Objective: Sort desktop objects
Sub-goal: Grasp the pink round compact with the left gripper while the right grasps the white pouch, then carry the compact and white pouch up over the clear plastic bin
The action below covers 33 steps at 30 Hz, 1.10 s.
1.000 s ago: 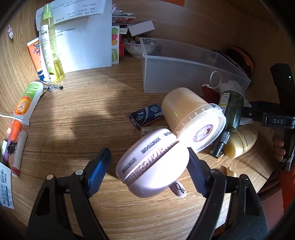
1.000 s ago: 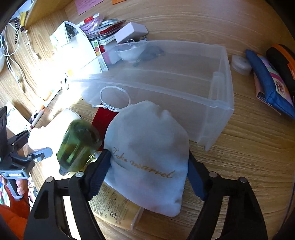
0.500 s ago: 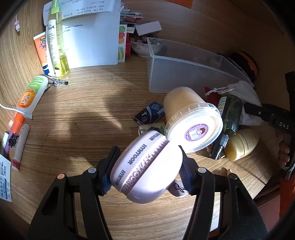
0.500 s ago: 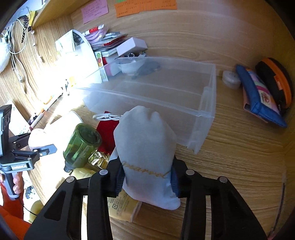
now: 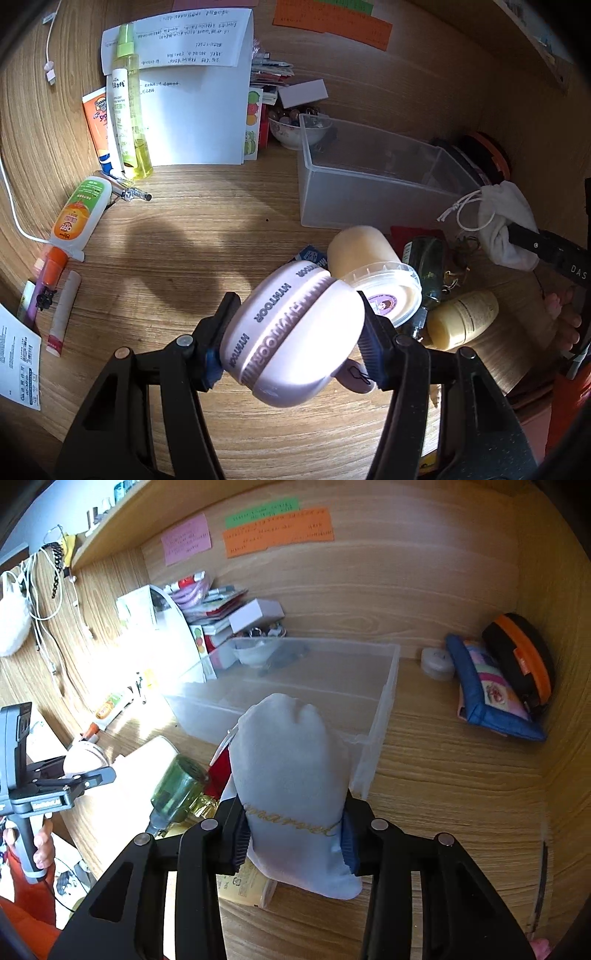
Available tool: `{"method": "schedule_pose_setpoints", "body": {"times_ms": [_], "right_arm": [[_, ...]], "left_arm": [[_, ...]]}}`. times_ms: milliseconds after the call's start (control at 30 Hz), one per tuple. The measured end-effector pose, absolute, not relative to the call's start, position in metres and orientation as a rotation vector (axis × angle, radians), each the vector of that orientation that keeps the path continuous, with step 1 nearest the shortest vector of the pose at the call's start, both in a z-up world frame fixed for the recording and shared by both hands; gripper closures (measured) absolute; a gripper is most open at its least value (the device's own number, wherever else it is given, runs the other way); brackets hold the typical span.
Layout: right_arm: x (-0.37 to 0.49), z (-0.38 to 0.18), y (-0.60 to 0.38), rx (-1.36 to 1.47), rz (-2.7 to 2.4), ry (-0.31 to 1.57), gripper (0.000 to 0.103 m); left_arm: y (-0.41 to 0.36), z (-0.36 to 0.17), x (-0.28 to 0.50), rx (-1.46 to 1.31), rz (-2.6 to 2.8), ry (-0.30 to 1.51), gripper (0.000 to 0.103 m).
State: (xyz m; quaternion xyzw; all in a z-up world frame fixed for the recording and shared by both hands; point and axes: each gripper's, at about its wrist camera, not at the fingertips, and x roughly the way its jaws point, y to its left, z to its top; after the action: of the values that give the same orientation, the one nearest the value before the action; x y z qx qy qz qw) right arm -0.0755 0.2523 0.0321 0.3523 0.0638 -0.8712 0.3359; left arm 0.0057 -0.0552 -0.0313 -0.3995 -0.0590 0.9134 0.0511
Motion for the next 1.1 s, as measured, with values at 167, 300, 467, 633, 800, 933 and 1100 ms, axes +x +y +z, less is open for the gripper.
{"method": "schedule_pose_setpoints", "body": {"times_ms": [167, 300, 467, 633, 800, 933, 1100], "right_arm": [[-0.066, 0.045, 0.259, 0.867, -2.284, 0.147, 0.067], [-0.060, 0.056, 0.264, 0.826, -2.300, 0.130, 0.067], [-0.056, 0.073, 0.270, 0.773, -2.314, 0.115, 0.067], [-0.057, 0.090, 0.274, 0.719, -2.333, 0.110, 0.067], [-0.063, 0.099, 0.272, 0.687, -2.335, 0.103, 0.067], [-0.069, 0.103, 0.263, 0.666, -2.337, 0.108, 0.067], [-0.085, 0.104, 0.254, 0.678, -2.325, 0.103, 0.067]], "left_arm": [[-0.055, -0.014, 0.005, -1.167, 2.807, -0.174, 0.043], [-0.055, 0.002, 0.002, -1.121, 2.815, -0.178, 0.043], [-0.052, 0.022, -0.008, -1.072, 2.805, -0.181, 0.043], [-0.047, 0.037, -0.024, -1.045, 2.785, -0.172, 0.043], [-0.038, 0.050, -0.040, -1.028, 2.778, -0.143, 0.043], [-0.028, 0.058, -0.057, -1.026, 2.775, -0.094, 0.043], [-0.017, 0.059, -0.079, -1.039, 2.771, -0.040, 0.043]]}}
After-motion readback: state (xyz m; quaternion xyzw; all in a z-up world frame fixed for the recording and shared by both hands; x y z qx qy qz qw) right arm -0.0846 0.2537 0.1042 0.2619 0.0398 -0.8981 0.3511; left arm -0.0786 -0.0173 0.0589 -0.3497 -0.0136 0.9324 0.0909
